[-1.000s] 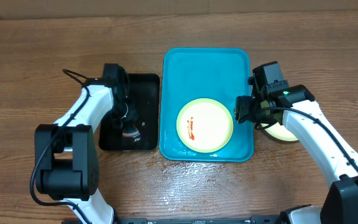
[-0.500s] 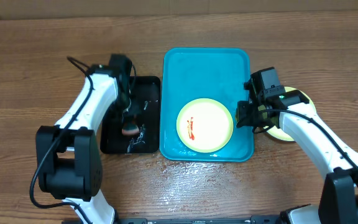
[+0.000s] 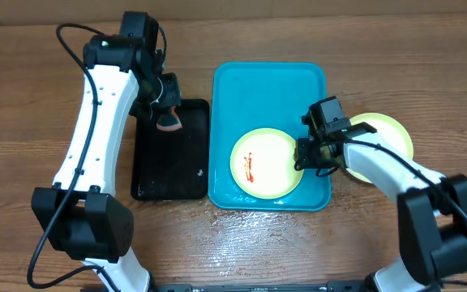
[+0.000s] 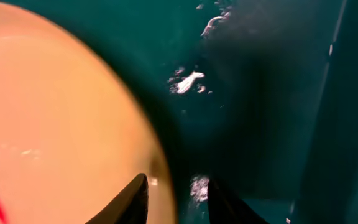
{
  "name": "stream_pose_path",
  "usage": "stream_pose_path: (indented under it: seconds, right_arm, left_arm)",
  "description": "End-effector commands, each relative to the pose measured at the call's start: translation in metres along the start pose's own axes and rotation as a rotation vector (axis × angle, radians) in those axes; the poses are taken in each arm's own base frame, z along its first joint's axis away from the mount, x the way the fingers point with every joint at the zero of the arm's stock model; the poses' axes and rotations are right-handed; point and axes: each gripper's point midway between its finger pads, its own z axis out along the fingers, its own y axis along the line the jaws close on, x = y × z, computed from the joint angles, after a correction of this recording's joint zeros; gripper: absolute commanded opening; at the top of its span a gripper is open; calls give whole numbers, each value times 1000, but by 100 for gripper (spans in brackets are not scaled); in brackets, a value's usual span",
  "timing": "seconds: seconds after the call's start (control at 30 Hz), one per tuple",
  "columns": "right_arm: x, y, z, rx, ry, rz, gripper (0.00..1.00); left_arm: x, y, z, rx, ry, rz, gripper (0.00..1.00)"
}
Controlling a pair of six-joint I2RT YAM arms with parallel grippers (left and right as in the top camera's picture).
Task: Clean dirty plates on tray and stack at the side
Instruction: 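Grasp the sponge from the black tray with the left gripper and lift it, then scrub the stained plate with the sponge while the right gripper holds its rim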
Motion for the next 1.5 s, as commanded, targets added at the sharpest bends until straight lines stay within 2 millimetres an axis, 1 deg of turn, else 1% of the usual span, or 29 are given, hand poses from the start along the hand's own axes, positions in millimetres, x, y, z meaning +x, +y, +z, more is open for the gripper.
stream_pose_path:
  seconds: [0.0, 0.07, 0.1, 0.2, 0.3, 0.4, 0.5, 0.63, 0.7, 0.77, 0.83, 0.9, 1.07, 1.1, 1.2, 1.33, 1.4, 1.47]
  right_arm:
    - [8, -10, 15, 41, 31, 27, 19]
    - [8, -10, 16, 39, 32, 30, 5]
    - [6, -10, 15, 43, 29, 42, 4]
    - [4, -13, 15, 56, 20, 82, 4]
    - [2, -22, 14, 108, 0, 158, 4]
    - [0, -22, 14, 108, -9, 159, 4]
    - [1, -23, 14, 110, -5, 159, 4]
    - [2, -23, 14, 110, -2, 160, 4]
    - [2, -23, 14, 110, -2, 160, 4]
    - [2, -23, 14, 111, -1, 160, 5]
    - [2, -23, 14, 111, 1, 160, 6]
    - [3, -23, 14, 113, 5, 161, 6]
    - [5, -23, 14, 113, 13, 161, 7]
    - [5, -23, 14, 112, 14, 161, 7]
    - [6, -23, 14, 112, 14, 161, 7]
    - [6, -23, 14, 112, 14, 161, 7]
    - [6, -23, 14, 112, 14, 162, 7]
    - [6, -23, 14, 112, 14, 161, 7]
  left_arm:
    - [-3, -8, -12, 27, -23, 49, 4]
    - [-1, -8, -11, 26, -17, 49, 4]
    - [-1, -8, -11, 26, -17, 49, 4]
    - [-1, -13, -11, 54, -15, 51, 4]
    - [-1, -28, -10, 102, -18, 67, 4]
    - [1, -44, -6, 124, -24, 83, 4]
    - [5, -65, -1, 140, -31, 110, 4]
    - [15, -101, 10, 169, -47, 183, 4]
    - [22, -119, 21, 186, -50, 190, 4]
    - [31, -135, 38, 198, -37, 169, 4]
    - [40, -144, 57, 198, -13, 146, 4]
    - [52, -151, 81, 183, 31, 130, 4]
    - [70, -162, 132, 174, 141, 138, 4]
    - [73, -160, 145, 163, 168, 134, 4]
    - [77, -150, 166, 120, 208, 121, 4]
    - [75, -126, 182, 19, 211, 110, 4]
    - [74, -125, 184, 14, 211, 131, 4]
    - [74, -130, 184, 41, 211, 139, 4]
